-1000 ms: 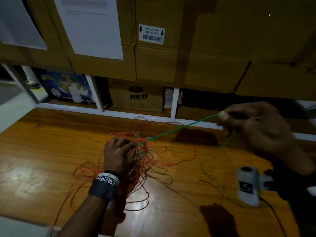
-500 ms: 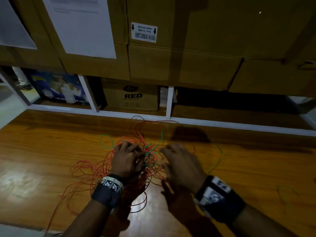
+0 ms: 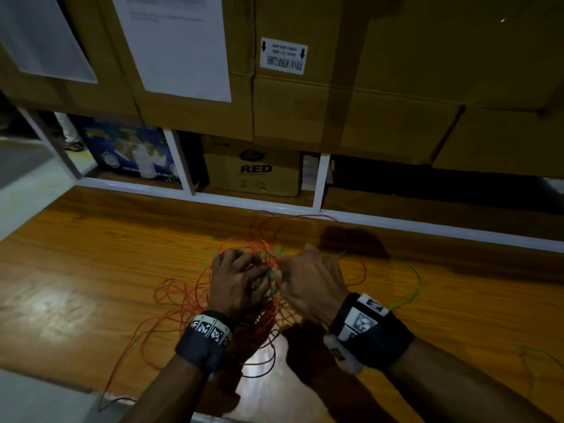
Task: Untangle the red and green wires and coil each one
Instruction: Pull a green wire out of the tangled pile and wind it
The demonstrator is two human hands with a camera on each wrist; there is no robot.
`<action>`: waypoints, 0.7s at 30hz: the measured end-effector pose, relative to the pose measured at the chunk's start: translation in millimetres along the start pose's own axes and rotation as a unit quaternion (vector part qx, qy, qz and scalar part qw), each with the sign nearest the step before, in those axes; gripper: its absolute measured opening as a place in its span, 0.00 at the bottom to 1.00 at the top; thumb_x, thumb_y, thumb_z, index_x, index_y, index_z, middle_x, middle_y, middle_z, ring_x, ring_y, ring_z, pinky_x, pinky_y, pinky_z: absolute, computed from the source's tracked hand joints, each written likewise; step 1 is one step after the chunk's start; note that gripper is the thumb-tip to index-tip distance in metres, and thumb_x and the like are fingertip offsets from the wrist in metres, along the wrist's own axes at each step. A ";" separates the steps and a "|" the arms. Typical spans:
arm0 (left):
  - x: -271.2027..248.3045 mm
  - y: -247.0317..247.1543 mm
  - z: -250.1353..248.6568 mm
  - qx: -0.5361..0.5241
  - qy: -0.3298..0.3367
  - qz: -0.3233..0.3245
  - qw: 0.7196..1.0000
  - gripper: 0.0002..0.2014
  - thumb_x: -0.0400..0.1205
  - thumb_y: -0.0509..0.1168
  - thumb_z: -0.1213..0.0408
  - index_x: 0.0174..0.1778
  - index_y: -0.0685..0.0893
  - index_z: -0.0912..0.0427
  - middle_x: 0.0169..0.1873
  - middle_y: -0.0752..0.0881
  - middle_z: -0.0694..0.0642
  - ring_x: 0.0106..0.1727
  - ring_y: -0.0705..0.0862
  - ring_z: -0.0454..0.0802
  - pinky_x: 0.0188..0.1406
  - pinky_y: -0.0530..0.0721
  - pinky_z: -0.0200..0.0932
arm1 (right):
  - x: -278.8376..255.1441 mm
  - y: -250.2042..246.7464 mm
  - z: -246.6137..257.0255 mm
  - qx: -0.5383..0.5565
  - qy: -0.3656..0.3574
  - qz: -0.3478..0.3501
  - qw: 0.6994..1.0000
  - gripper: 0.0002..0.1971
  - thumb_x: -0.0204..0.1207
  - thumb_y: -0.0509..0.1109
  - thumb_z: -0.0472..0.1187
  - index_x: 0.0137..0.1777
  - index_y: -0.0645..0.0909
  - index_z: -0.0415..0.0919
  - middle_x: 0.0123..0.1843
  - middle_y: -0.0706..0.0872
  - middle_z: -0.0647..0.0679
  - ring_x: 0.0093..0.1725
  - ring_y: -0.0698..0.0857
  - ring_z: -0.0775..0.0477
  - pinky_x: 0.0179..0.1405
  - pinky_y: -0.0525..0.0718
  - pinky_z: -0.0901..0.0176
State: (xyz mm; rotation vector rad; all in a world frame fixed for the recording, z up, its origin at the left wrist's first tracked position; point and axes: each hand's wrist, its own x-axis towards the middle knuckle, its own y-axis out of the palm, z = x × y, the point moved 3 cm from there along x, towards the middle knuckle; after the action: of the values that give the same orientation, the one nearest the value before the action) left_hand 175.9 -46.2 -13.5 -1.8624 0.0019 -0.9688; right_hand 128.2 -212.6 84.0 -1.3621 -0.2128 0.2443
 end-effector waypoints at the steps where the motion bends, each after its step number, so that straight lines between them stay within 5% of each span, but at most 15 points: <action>1: 1.6 -2.4 2.7 0.000 -0.006 -0.022 1.000 0.10 0.78 0.69 0.50 0.45 0.94 0.48 0.48 0.89 0.48 0.49 0.81 0.61 0.49 0.75 0.55 | -2.8 -13.0 -1.8 0.022 0.005 -0.016 1.000 0.08 0.76 0.62 0.49 0.36 0.74 0.50 0.34 0.80 0.51 0.43 0.79 0.45 0.47 0.84 0.47; 6: 16.0 -8.7 35.7 0.012 -0.014 -0.051 0.999 0.09 0.79 0.71 0.52 0.47 0.95 0.48 0.50 0.90 0.51 0.50 0.83 0.63 0.48 0.75 0.55 | -29.3 -82.7 -13.1 0.072 0.013 -0.120 0.990 0.20 0.78 0.57 0.55 0.28 0.72 0.47 0.25 0.74 0.50 0.34 0.74 0.46 0.37 0.82 0.46; 12: 36.4 -0.9 60.2 0.045 -0.090 0.034 0.994 0.15 0.78 0.68 0.46 0.49 0.95 0.50 0.48 0.89 0.53 0.51 0.80 0.64 0.45 0.79 0.55 | -64.6 -131.7 -24.5 0.087 0.012 -0.166 0.982 0.16 0.83 0.66 0.48 0.34 0.85 0.48 0.28 0.82 0.53 0.38 0.74 0.56 0.33 0.73 0.58; 16: 54.9 2.7 63.7 0.088 -0.152 0.128 0.976 0.08 0.78 0.76 0.51 0.50 0.95 0.45 0.53 0.90 0.51 0.56 0.80 0.62 0.48 0.81 0.54 | -70.3 -132.1 -43.2 0.112 0.041 -0.208 0.971 0.13 0.83 0.70 0.47 0.37 0.88 0.51 0.27 0.81 0.59 0.39 0.78 0.59 0.29 0.61 0.71; 21: 71.5 -8.6 17.9 -0.031 -0.134 0.185 0.973 0.10 0.82 0.72 0.51 0.59 0.92 0.43 0.54 0.88 0.46 0.54 0.84 0.51 0.48 0.86 0.51 | -53.9 -92.0 -68.9 0.162 0.078 -0.188 0.966 0.12 0.83 0.74 0.45 0.37 0.89 0.50 0.26 0.85 0.56 0.25 0.82 0.55 0.22 0.74 0.68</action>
State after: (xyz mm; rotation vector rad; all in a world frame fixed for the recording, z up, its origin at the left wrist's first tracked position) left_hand 232.1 -56.7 33.8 -1.9476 0.2118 -0.4618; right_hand 101.3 -310.5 160.3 -0.9872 -0.2822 -0.1432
